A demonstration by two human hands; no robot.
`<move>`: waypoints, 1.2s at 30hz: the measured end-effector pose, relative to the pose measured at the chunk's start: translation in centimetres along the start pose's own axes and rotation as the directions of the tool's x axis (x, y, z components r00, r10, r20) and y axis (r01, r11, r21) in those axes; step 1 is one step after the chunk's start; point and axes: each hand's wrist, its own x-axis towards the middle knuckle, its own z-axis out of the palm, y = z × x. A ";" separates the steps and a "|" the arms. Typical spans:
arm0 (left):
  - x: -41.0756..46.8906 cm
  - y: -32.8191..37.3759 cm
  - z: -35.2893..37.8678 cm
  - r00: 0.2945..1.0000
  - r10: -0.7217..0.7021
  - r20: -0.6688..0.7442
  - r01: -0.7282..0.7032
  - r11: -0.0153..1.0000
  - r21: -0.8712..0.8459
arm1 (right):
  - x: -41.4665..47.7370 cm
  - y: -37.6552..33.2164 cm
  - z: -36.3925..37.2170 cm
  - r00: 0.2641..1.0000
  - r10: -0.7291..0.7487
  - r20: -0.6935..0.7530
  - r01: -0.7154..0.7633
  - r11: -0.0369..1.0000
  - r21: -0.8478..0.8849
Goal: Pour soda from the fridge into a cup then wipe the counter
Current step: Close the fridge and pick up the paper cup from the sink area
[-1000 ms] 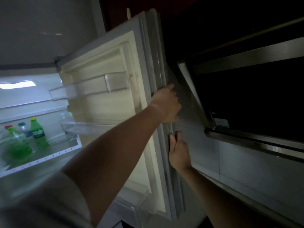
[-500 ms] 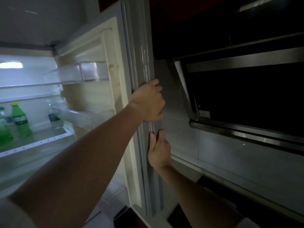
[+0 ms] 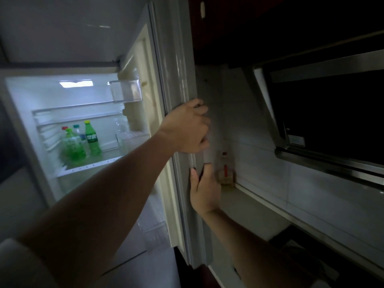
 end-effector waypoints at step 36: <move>-33.4 -10.6 3.1 0.866 -0.460 0.199 0.459 0.887 0.052 | -9.2 -21.3 18.0 0.858 -0.317 0.405 0.335 0.942 0.028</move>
